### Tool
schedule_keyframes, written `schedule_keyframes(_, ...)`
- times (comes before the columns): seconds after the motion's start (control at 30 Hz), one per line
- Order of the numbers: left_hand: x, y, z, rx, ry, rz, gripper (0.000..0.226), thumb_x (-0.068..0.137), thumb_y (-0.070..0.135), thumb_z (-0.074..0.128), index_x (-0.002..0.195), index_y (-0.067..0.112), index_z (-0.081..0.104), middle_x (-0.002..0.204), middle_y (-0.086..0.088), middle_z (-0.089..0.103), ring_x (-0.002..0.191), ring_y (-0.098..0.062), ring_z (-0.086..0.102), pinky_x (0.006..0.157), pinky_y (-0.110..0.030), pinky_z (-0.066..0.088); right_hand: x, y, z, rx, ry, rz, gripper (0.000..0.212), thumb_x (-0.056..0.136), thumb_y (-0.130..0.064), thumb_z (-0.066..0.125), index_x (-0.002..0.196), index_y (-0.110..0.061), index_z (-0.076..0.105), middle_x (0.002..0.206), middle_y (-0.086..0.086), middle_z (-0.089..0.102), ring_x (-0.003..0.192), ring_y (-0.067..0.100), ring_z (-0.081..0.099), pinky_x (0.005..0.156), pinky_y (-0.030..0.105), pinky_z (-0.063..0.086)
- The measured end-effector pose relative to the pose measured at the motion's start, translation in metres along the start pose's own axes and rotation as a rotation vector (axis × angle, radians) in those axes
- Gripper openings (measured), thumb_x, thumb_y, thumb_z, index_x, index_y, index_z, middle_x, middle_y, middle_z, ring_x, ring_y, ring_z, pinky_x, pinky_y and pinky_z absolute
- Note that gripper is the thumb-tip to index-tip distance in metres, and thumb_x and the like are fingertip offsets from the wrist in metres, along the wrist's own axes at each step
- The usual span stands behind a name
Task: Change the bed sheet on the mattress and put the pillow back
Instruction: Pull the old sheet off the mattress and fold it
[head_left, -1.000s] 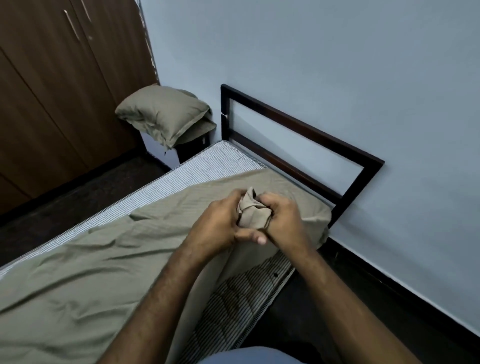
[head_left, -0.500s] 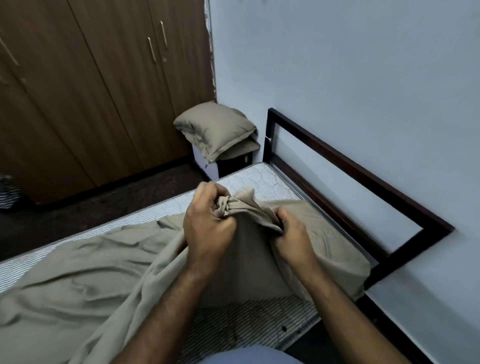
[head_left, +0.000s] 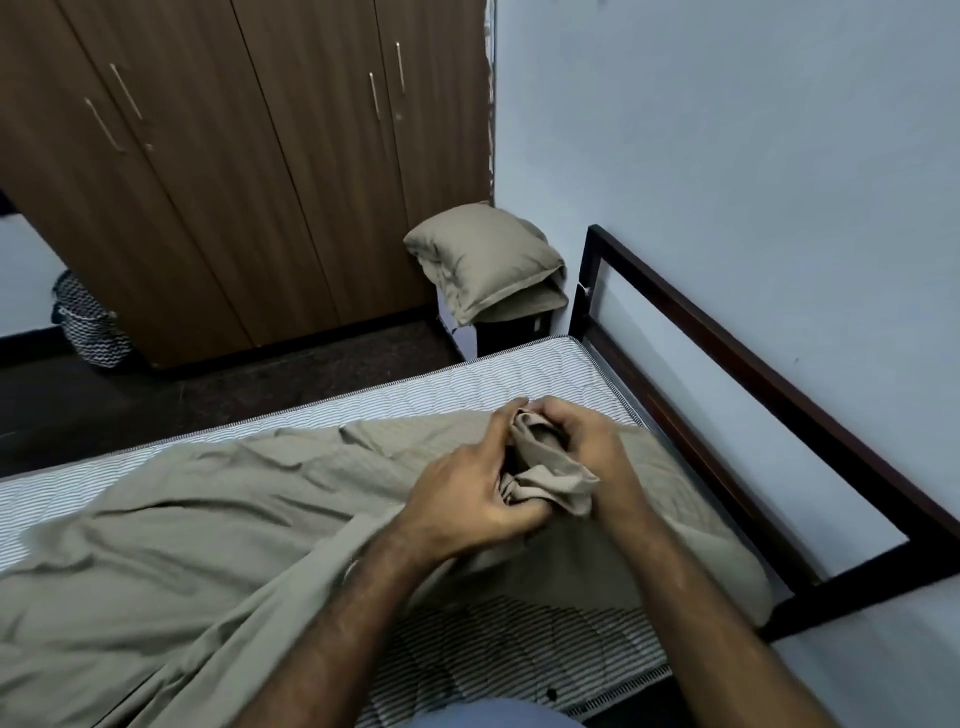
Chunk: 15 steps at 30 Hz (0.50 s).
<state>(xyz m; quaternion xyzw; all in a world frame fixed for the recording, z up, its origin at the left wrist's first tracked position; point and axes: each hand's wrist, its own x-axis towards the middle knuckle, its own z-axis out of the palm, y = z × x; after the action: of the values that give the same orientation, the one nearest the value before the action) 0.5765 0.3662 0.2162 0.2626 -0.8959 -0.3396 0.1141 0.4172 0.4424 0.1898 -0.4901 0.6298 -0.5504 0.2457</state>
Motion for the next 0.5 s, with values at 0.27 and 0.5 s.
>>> schedule_keyframes(0.27,0.0,-0.018,-0.013,-0.01,0.437,-0.077,0.013,0.078,0.037,0.052,0.077,0.025,0.05,0.063,0.006,0.056,0.069,-0.023,0.059,0.061,-0.046,0.05,0.013,0.002,0.021,-0.052,0.107,-0.021,0.019,0.091,-0.016,0.07,0.077,-0.027,0.062,0.068,-0.013,0.062,0.067,0.001,0.054,0.065,0.033,0.045)
schedule_keyframes(0.5,-0.03,-0.042,-0.039,-0.352,0.803,-0.219,0.031,0.082,0.021,0.054,0.11,0.028,0.067,0.084,0.007,0.07,0.079,-0.017,0.066,0.074,-0.05,0.055,0.001,0.022,0.043,-0.137,-0.05,0.088,0.015,0.08,-0.031,0.081,0.092,-0.028,0.072,0.082,-0.006,0.07,0.079,0.014,0.065,0.072,0.039,0.052)
